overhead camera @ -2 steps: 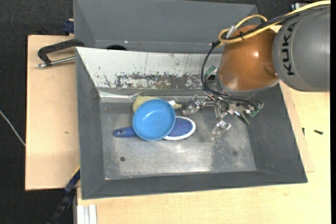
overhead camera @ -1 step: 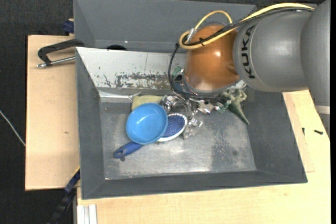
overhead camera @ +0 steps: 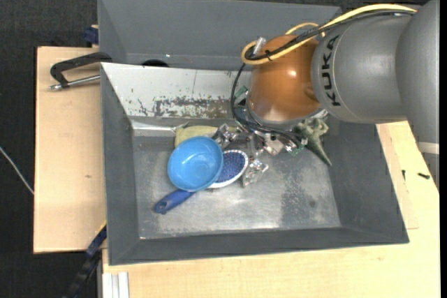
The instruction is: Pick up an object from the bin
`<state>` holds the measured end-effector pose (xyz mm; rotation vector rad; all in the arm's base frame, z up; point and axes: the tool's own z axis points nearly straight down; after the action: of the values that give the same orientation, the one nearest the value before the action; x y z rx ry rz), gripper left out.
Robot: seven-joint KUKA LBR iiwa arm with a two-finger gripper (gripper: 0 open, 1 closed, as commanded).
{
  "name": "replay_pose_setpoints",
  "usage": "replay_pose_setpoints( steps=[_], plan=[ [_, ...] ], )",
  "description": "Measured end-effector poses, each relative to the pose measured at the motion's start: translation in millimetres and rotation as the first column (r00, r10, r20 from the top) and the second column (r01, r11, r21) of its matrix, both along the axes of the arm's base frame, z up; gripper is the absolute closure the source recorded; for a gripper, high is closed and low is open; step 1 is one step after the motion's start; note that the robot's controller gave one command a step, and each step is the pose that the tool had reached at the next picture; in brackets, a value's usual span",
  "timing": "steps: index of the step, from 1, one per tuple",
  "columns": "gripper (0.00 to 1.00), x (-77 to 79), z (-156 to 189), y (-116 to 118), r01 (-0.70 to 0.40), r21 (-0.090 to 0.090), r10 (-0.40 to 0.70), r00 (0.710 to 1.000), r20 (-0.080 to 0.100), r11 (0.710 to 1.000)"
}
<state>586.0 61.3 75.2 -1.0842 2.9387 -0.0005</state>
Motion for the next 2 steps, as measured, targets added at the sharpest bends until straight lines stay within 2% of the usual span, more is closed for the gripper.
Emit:
replay_pose_setpoints(
  steps=[1, 2],
  plan=[
    [0.00, 5.6, 0, 1, -0.020, -0.001, 0.020, 1.000, -0.005, 1.000],
    [0.00, -2.3, 0, -17, -0.008, 0.003, 0.008, 1.000, 0.003, 1.000]
  ],
)
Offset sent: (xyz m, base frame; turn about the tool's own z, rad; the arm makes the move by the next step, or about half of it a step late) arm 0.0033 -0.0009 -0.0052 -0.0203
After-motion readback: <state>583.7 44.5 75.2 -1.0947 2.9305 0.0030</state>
